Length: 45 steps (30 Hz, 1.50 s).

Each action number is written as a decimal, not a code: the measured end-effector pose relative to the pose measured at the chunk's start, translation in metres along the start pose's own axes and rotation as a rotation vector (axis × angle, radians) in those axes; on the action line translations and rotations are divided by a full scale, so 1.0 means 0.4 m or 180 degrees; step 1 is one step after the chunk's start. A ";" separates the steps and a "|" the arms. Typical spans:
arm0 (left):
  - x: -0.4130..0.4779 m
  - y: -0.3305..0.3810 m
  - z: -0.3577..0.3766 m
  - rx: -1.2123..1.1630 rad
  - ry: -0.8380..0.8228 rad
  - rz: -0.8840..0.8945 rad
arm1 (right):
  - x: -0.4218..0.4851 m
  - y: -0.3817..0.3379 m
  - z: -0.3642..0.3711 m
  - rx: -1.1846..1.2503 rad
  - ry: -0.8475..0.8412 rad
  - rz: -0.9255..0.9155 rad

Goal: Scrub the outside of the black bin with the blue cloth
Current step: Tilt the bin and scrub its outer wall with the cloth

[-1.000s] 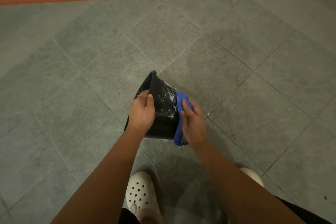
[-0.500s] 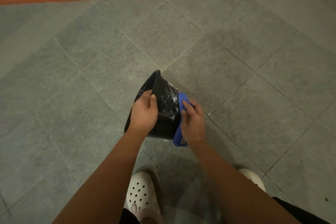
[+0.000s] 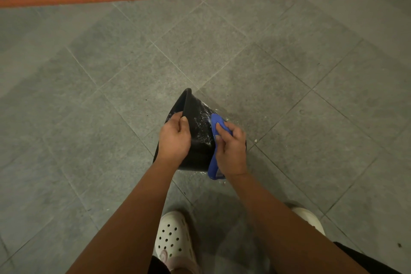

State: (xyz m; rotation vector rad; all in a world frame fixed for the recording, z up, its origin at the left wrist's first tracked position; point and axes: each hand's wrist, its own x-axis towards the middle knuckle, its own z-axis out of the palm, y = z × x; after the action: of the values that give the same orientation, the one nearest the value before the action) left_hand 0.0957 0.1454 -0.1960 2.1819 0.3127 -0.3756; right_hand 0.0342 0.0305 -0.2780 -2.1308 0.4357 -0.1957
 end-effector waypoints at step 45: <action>-0.002 -0.001 -0.002 0.0032 -0.0073 0.0256 | 0.011 0.019 -0.004 -0.0111 0.0010 0.0062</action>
State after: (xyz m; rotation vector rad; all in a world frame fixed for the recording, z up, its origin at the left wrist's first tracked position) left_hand 0.0949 0.1463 -0.1956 2.1910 0.2101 -0.3576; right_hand 0.0361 0.0239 -0.2835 -2.1598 0.4648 -0.1816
